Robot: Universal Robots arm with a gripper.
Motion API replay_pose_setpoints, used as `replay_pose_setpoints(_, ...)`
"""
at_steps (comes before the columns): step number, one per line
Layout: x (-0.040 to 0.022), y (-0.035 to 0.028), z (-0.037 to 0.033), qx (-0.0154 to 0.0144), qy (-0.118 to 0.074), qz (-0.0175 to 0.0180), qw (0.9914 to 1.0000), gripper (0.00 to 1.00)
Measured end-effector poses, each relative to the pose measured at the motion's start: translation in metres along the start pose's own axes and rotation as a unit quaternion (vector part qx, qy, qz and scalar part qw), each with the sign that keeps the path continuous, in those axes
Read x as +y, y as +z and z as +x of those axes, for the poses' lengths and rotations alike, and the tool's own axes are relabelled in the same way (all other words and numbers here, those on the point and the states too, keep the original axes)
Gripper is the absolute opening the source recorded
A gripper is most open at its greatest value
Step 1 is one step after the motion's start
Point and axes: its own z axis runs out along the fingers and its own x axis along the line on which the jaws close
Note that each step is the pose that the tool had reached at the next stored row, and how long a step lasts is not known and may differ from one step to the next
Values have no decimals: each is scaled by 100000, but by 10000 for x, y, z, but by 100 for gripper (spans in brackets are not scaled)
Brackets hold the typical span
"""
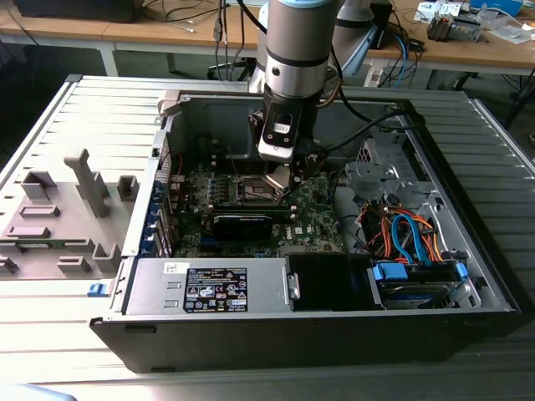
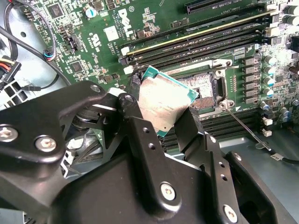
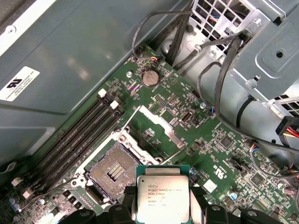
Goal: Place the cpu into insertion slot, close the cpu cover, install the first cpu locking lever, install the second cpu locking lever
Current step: 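Place the cpu into insertion slot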
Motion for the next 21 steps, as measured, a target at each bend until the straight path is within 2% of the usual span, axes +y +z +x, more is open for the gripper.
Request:
replay_pose_setpoints(16,0,6,0,-47,918,10,99996,55)
replay_pose_setpoints(18,0,11,0,-84,1984,1,99980,55)
replay_pose_setpoints(21,0,11,0,-86,2053,-1,99979,55)
